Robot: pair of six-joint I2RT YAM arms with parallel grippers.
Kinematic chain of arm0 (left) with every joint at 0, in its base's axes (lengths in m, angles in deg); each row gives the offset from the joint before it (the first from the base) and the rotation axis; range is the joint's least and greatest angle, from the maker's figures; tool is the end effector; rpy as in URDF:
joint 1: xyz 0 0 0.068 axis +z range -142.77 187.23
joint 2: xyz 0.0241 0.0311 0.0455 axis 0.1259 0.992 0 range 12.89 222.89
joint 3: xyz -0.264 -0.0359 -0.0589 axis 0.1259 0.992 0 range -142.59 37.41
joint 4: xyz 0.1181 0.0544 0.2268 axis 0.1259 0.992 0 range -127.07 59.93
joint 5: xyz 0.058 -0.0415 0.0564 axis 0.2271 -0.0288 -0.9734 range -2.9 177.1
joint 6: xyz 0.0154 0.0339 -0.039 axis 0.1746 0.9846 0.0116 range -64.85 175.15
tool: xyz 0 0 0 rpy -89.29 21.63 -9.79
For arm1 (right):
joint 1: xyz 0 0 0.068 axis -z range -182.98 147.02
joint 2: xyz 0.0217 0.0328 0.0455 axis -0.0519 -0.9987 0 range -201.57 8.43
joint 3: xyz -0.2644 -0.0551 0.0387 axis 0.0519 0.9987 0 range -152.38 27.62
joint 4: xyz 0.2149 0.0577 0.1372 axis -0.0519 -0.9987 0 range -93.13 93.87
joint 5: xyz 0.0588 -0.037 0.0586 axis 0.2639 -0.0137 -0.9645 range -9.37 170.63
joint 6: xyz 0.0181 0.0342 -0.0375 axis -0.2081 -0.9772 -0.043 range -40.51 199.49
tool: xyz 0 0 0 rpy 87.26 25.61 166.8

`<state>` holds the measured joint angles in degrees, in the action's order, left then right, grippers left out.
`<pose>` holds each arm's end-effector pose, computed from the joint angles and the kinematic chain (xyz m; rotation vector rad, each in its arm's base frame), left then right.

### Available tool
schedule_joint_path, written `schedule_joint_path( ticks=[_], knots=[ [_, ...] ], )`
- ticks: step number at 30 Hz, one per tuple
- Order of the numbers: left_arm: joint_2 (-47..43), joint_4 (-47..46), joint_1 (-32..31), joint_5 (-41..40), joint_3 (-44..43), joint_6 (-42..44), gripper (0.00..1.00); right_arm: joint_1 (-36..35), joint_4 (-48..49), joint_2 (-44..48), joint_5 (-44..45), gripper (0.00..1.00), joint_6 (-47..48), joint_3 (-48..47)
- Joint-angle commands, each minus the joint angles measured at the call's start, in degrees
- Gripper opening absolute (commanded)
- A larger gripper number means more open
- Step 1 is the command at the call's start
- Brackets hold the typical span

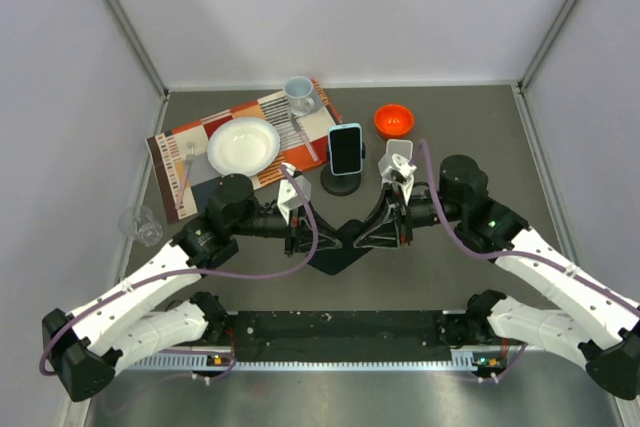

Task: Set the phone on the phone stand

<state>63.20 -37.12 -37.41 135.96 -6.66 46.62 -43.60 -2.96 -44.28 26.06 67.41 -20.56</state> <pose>0.1222 -0.1584 0.3392 1.1923 1.4092 -1.3809 0.1342 0.1533 0.3454 -1.1699 1.5426 1.4727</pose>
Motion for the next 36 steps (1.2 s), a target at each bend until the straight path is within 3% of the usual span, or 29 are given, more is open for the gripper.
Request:
schedule_joint_path(
  ticks=[1,2,4,6,8,9,10,13,17,23,25,32,36],
  knots=[
    [-0.4,-6.1,-0.3,3.3,-0.3,0.0,0.0,0.5,1.2,-1.2,-0.9,0.06,1.4,-3.0],
    [-0.4,-6.2,-0.4,3.0,-0.5,-0.1,0.0,0.5,1.0,-1.6,-1.1,0.0,2.3,-3.0],
    [-0.4,-6.1,-0.4,0.6,-1.1,-1.0,0.07,0.6,-2.5,-1.8,0.9,0.0,4.9,-4.1],
    [-1.0,-5.3,-0.4,-0.1,-1.7,-1.3,0.28,0.5,-5.9,-2.0,5.2,0.0,8.9,-5.3],
    [-1.7,-4.8,-0.4,-1.2,-2.1,-1.7,0.39,0.5,-12.1,-2.0,8.5,0.0,11.8,-7.9],
    [-2.6,-4.3,-0.4,-1.6,-2.3,-2.0,0.54,0.5,-14.0,-2.0,12.3,0.0,16.0,-8.8],
    [-3.0,-3.9,-0.4,-1.9,-2.4,-2.3,0.57,0.5,-15.8,-2.0,13.9,0.0,18.2,-10.4],
    [-5.0,-1.8,-0.4,-3.0,-3.0,-2.4,0.63,0.6,-24.0,-1.4,17.7,0.0,29.2,-13.4],
    [-8.9,2.2,-0.3,-7.5,-3.2,-1.3,0.66,3.3,-32.9,-2.1,24.4,0.0,35.7,-17.9],
    [-15.8,6.9,0.5,-18.5,-0.5,1.5,0.68,13.2,-35.1,-4.1,27.8,0.0,42.0,-21.9],
    [-17.2,7.4,0.6,-21.5,0.5,2.4,0.69,18.6,-35.2,-5.2,25.8,0.0,43.9,-23.7],
    [-23.4,9.8,0.7,-32.8,3.9,4.0,0.73,27.0,-37.6,-13.6,22.8,0.0,52.7,-32.7],
    [-26.1,9.1,0.8,-37.4,6.4,3.1,0.77,30.5,-40.8,-18.4,13.6,0.0,61.0,-36.7]
  ],
)
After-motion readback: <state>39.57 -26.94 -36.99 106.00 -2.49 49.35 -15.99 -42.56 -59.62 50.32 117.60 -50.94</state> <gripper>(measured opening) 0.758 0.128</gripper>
